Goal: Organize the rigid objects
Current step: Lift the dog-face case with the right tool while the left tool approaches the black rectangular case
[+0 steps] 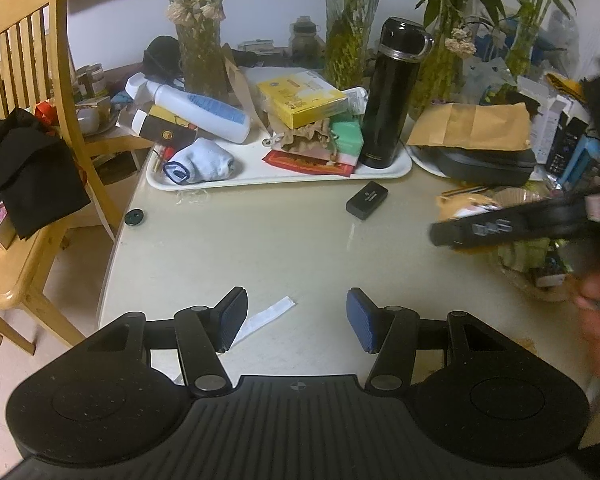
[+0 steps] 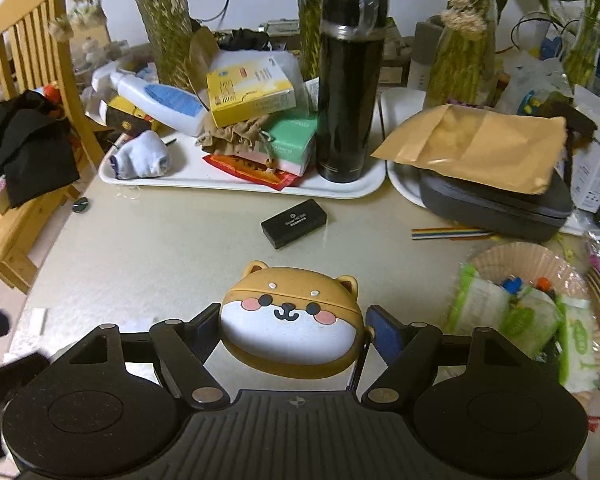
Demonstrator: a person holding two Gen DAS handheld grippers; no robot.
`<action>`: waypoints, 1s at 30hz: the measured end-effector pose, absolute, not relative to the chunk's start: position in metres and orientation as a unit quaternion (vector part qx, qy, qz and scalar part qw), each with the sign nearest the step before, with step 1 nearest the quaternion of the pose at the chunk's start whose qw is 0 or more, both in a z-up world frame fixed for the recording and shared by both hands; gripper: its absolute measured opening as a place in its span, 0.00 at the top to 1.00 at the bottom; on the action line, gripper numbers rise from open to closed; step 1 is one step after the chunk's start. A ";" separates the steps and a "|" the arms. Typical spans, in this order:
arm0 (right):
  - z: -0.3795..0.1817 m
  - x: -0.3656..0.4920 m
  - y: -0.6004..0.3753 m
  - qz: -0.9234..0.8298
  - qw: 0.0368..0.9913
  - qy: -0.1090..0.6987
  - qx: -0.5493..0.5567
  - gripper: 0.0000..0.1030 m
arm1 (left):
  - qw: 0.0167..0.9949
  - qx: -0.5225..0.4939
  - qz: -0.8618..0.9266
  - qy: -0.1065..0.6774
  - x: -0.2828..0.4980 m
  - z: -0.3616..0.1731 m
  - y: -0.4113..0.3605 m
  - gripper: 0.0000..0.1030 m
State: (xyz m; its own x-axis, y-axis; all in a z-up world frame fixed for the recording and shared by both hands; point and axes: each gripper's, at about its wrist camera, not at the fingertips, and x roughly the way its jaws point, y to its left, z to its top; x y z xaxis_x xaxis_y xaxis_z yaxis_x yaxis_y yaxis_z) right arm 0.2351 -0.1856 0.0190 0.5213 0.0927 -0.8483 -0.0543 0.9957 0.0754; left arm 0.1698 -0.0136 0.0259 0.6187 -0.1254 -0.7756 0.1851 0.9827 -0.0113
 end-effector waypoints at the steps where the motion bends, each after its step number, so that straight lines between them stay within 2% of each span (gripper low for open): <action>1: 0.023 0.230 -0.189 0.042 0.873 0.486 0.023 0.24 | 0.899 0.034 -0.086 0.428 0.170 0.025 -0.014 0.47; 12: 0.043 0.170 -0.229 0.055 0.871 0.486 0.052 0.24 | 0.902 0.042 -0.109 0.417 0.172 0.022 -0.033 0.47; 19: 0.048 0.165 -0.241 0.051 0.876 0.477 0.057 0.24 | 0.916 0.066 -0.116 0.378 0.171 0.030 -0.043 0.47; 30: 0.053 0.157 -0.242 0.059 0.878 0.472 0.061 0.24 | 0.919 0.069 -0.135 0.365 0.189 0.034 -0.053 0.47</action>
State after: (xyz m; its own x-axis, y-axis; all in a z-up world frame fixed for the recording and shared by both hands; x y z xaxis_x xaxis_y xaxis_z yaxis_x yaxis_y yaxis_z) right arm 0.1570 -0.2416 0.0528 0.5484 0.1610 -0.8206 -0.0460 0.9856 0.1627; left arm 0.1892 -0.0527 0.0342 0.6975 -0.1979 -0.6887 0.2986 0.9540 0.0283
